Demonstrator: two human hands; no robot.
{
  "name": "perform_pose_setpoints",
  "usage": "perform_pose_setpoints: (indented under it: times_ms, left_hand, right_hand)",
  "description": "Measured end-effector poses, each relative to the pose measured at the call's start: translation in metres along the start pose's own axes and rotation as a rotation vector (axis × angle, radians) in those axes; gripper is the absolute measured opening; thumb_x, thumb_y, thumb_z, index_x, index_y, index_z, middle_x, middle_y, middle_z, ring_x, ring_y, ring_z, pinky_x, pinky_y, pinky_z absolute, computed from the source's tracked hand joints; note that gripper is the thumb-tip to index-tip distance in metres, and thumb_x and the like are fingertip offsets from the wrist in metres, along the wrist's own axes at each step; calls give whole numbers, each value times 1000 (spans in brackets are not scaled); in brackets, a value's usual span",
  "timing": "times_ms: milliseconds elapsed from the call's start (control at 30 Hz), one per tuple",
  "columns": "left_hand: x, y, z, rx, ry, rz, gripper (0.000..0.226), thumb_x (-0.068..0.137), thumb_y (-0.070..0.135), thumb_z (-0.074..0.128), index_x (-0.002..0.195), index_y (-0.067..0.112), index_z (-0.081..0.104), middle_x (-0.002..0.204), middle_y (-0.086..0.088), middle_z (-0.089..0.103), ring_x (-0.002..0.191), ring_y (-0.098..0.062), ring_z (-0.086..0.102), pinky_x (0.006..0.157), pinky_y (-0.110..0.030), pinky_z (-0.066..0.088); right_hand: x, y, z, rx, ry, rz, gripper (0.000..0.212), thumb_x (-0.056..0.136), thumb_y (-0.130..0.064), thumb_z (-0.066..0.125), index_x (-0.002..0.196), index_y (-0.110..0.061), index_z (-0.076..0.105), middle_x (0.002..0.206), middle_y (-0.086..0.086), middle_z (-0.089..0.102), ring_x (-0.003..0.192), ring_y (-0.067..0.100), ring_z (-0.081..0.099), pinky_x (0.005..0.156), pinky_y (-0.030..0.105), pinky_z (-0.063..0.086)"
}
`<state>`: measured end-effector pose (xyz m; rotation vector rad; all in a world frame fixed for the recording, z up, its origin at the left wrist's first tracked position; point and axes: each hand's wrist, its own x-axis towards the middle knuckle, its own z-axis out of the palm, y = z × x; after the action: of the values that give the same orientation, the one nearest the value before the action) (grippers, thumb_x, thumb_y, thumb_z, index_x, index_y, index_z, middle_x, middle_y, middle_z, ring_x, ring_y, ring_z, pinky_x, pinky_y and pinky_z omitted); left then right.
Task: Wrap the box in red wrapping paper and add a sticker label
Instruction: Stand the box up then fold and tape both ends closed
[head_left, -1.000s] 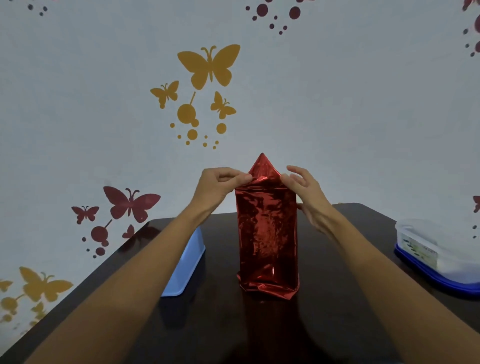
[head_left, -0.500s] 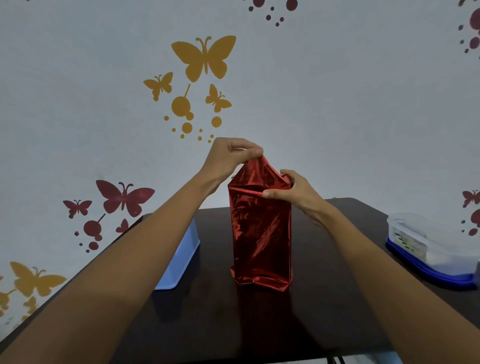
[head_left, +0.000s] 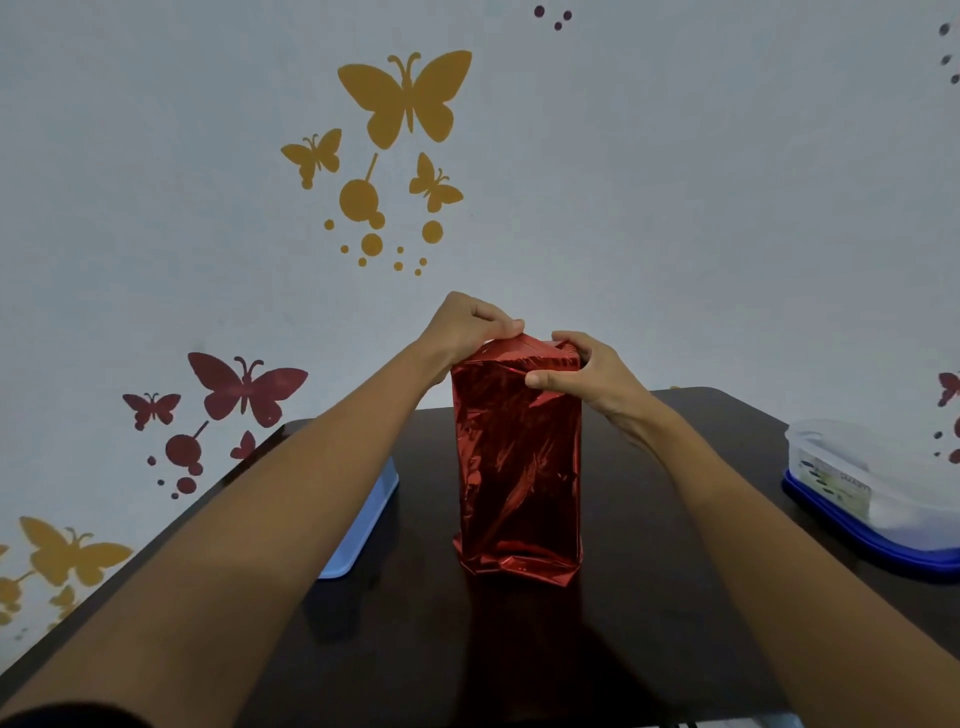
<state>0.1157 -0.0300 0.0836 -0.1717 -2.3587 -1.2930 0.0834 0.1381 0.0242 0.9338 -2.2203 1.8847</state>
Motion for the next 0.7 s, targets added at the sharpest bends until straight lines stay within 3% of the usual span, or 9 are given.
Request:
perform_pose_setpoints:
  times_ms: [167,233,333,433,500,600,700]
  left_hand:
    - [1,-2,-4,63,-72,1,6,82,15,72,78,12,72,81,2,70,69,-3,64,62,-10,49]
    - [1,-3,-4,84,-96,-9,9,83,16,72,89,11,71,87,1,69,75,-6,65,68,-15,50]
    - [6,-3,-5,201,-105,-83,42,81,29,73,120,19,60,120,-4,57,104,-21,59,91,-33,49]
    - [5,-2,-4,176,-85,-99,45,78,29,76,117,16,60,129,-6,53,107,-20,56,90,-29,46]
    - [4,-2,-4,102,-68,-126,46,75,25,79,115,13,60,119,-9,58,96,-18,59,81,-26,47]
    - [6,-1,-6,18,-60,-215,52,71,23,83,115,12,58,100,-7,62,88,-18,62,75,-28,51]
    - [10,0,-7,39,-67,-272,44,72,19,81,111,10,62,96,-8,65,92,-21,62,87,-31,51]
  right_hand:
    - [2,0,4,3,20,3,84,63,-27,82,135,-10,43,113,-4,55,96,2,56,77,13,45]
    - [0,-1,5,-6,20,2,86,62,-29,82,136,-10,42,117,-2,54,98,5,56,80,14,45]
    - [-4,-4,7,-10,6,23,94,57,-40,77,138,-9,40,120,-1,52,103,9,54,88,20,44]
    - [-4,-16,0,71,-122,135,69,71,-65,52,115,-12,60,100,-5,59,94,9,57,96,37,45]
    - [3,-27,-6,123,-117,239,74,78,-77,32,107,-17,63,103,-6,63,102,11,58,98,42,42]
    - [18,-43,-7,-110,4,297,66,79,-62,59,121,-11,58,124,0,58,122,19,48,98,39,36]
    - [28,-48,0,-190,-20,344,50,71,-46,76,102,-8,64,98,2,66,93,17,60,74,29,46]
